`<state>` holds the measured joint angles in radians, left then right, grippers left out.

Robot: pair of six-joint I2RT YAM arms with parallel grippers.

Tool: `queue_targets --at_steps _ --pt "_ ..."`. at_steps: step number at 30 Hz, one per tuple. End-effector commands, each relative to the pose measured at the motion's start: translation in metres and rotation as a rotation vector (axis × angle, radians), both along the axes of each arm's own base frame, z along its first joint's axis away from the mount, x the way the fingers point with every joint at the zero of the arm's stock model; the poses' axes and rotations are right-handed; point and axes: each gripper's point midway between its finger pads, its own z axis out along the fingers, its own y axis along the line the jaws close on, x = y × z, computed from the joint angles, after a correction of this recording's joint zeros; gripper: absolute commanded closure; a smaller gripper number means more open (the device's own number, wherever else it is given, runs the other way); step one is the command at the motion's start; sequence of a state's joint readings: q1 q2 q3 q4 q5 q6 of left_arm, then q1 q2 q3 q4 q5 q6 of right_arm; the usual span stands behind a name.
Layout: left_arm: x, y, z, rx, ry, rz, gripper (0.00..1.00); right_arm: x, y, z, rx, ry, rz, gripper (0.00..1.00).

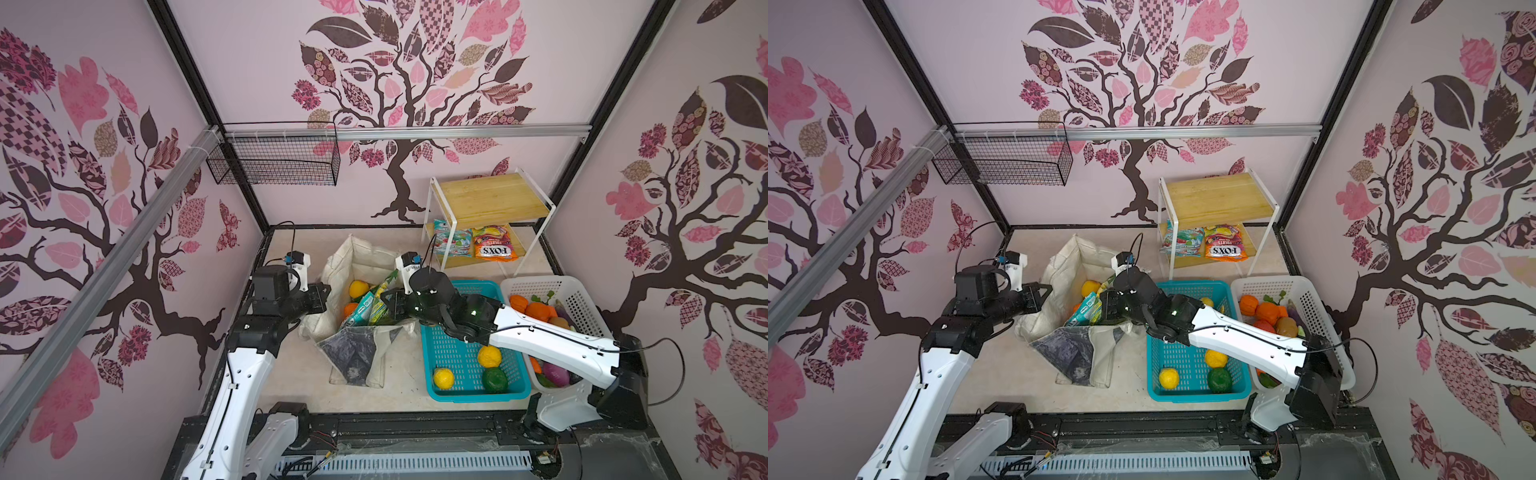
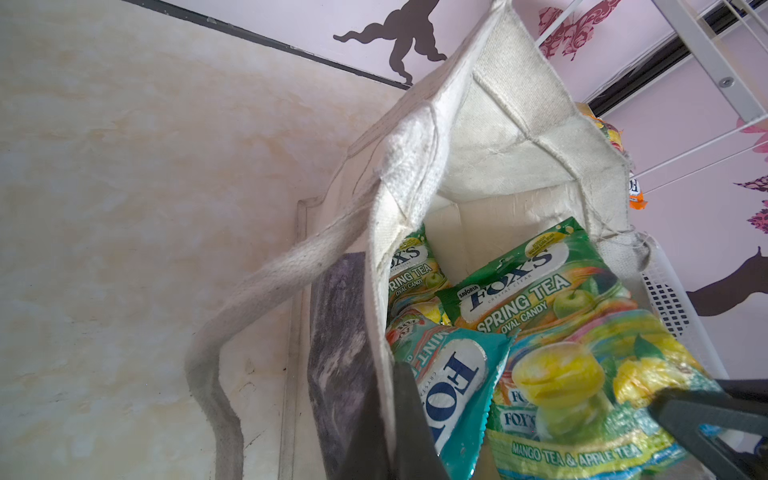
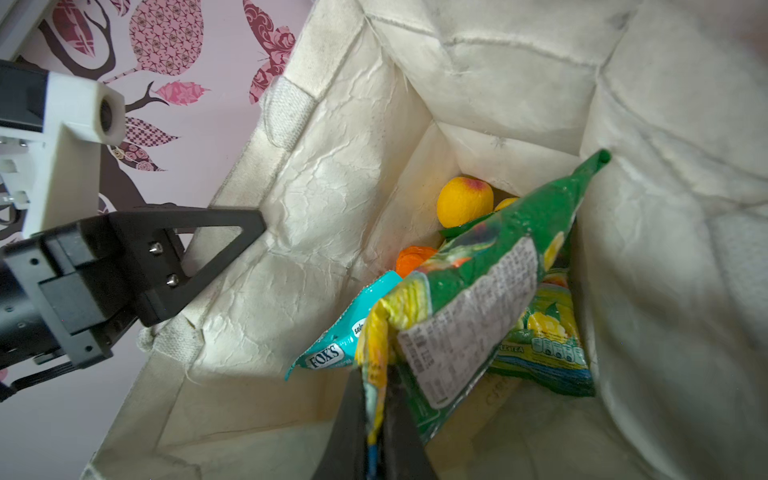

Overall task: Place the food into the grocery bag and tie it
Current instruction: 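Lift the green candy bag and carry it into the tote with the right gripper, then open the right gripper to drop the green candy bag into the tote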

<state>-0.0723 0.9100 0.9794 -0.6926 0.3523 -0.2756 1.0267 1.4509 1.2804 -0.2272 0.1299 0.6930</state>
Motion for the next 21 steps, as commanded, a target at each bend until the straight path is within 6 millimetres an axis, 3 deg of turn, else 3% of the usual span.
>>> queue_targets --at_steps 1,6,9,12,17,21 --pt "-0.002 -0.003 -0.012 0.003 0.024 -0.020 1.00 0.006 -0.002 0.002 0.013 -0.019 -0.050 1.00" --pt "-0.002 -0.004 -0.013 0.002 0.027 -0.024 1.00 0.000 -0.014 -0.025 -0.044 0.018 -0.058 1.00" --pt "-0.001 -0.004 -0.013 0.003 0.026 -0.023 1.00 -0.005 -0.016 -0.035 -0.066 0.036 -0.039 0.89" --pt "-0.002 -0.004 -0.013 0.003 0.027 -0.024 1.00 -0.006 -0.021 -0.037 -0.086 0.029 -0.042 0.84" --pt "-0.002 -0.004 -0.013 0.005 0.027 -0.024 1.00 -0.006 -0.025 -0.029 -0.111 0.009 -0.033 0.55" --pt "-0.002 -0.005 -0.013 0.007 0.026 -0.027 1.00 -0.007 -0.030 -0.018 -0.115 -0.017 -0.035 0.44"
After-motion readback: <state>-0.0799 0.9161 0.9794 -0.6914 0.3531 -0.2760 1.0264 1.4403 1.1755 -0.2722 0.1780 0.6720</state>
